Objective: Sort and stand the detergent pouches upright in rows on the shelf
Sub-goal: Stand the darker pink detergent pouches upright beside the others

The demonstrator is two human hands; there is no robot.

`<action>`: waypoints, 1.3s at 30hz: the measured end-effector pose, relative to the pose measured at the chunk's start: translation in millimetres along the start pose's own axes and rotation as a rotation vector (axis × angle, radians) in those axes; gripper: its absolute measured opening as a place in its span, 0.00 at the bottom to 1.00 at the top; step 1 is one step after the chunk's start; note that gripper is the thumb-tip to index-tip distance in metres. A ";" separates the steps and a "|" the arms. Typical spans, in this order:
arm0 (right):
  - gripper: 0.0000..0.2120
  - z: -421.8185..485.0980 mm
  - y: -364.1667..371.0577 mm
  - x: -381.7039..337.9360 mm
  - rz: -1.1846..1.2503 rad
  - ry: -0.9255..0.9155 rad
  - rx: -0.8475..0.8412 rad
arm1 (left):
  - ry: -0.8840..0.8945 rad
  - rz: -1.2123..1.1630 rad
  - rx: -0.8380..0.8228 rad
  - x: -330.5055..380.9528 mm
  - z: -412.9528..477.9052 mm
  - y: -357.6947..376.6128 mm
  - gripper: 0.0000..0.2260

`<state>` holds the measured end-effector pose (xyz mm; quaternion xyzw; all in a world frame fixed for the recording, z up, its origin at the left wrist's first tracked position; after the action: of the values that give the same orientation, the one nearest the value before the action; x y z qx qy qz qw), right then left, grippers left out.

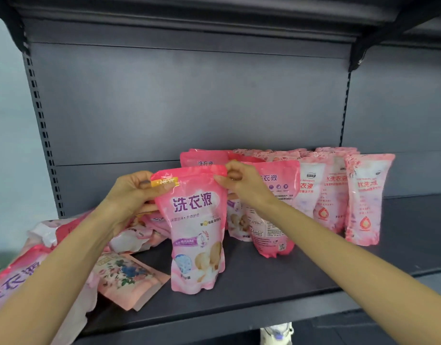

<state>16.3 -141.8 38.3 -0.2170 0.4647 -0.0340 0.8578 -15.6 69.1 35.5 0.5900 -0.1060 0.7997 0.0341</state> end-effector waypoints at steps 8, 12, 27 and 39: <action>0.09 -22.5 -13.7 -16.1 -0.022 -0.003 0.050 | 0.183 0.135 0.066 11.2 -3.8 18.2 0.10; 0.02 -30.6 -22.3 -20.1 -0.066 -0.011 0.093 | 0.214 0.137 0.050 9.9 3.5 22.7 0.10; 0.04 -48.1 -65.6 -13.6 -0.183 0.035 0.292 | 0.105 0.028 -0.163 4.8 53.9 64.6 0.07; 0.03 -54.4 -74.4 -4.1 -0.289 0.067 0.220 | 0.141 0.172 -0.213 -4.0 55.9 69.3 0.09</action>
<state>-19.5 -226.5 45.7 -0.1850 0.4506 -0.2149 0.8465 25.5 -9.9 38.5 0.5140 -0.2379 0.8234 0.0352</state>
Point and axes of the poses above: each hand's wrist, its own z-axis towards the middle knuckle, its own y-axis out of the palm, x = y × z, the point moved 3 cm from there along z, towards the middle knuckle, and after that the axes turned 11 degrees about -x, right-handed, at the moved point
